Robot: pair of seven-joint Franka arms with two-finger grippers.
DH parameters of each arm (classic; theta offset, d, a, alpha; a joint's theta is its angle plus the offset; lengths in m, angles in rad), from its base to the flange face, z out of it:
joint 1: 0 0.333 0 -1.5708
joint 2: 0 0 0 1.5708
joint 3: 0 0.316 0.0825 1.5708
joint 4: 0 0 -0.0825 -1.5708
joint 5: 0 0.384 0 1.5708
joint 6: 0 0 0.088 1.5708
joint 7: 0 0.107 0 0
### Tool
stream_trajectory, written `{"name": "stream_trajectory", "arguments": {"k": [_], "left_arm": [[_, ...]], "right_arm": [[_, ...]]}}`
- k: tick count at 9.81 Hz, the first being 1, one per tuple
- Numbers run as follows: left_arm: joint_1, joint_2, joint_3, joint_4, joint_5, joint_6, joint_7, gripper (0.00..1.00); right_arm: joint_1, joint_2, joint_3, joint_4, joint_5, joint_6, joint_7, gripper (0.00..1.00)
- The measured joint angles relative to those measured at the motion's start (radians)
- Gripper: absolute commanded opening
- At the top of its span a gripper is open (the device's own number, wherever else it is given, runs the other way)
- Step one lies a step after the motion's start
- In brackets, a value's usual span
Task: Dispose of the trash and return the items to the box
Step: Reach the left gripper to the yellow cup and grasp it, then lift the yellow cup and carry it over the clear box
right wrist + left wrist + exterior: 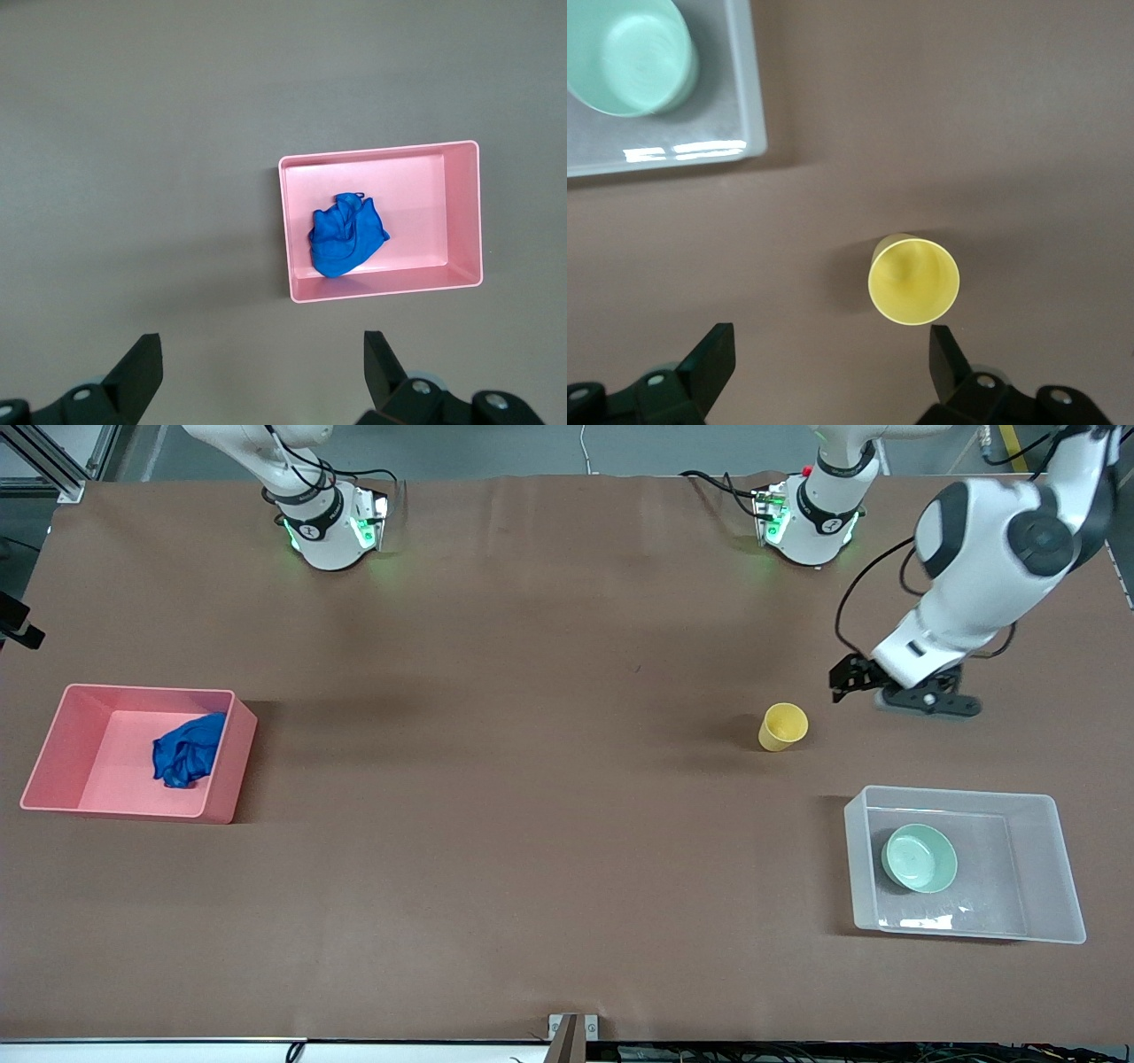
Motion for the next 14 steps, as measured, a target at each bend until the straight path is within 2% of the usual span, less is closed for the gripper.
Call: {"name": "stream_trajectory", "arguments": {"k": [3, 6, 7, 9, 10, 11, 14], "left_arm": [[-0.002, 0.186, -0.013, -0.005, 0.004, 0.165, 0.000, 0.95], [-0.003, 0.283, -0.024, -0.004, 0.046, 0.227, 0.000, 0.92], [-0.003, 0.294, -0.026, -0.004, 0.047, 0.228, 0.000, 0.76], [-0.003, 0.305, -0.029, -0.009, 0.048, 0.228, 0.000, 0.22], [-0.003, 0.307, -0.030, -0.014, 0.048, 0.227, 0.000, 0.08], [-0.003, 0.307, -0.030, -0.023, 0.048, 0.227, 0.000, 0.00], [-0.003, 0.307, -0.040, -0.035, 0.048, 0.226, 0.001, 0.00]], "right_arm": [[0.000, 0.000, 0.004, 0.002, 0.001, -0.002, 0.001, 1.00], [0.000, 0.000, 0.004, 0.002, 0.001, -0.004, 0.001, 1.00], [0.000, 0.000, 0.004, 0.002, 0.001, -0.007, 0.001, 1.00], [0.000, 0.000, 0.003, 0.002, 0.001, -0.023, 0.001, 1.00], [0.000, 0.000, 0.003, 0.002, 0.001, -0.025, 0.001, 1.00], [0.000, 0.000, 0.003, 0.002, 0.001, -0.026, 0.001, 1.00], [0.000, 0.000, 0.003, 0.002, 0.001, -0.026, 0.001, 1.00]]}}
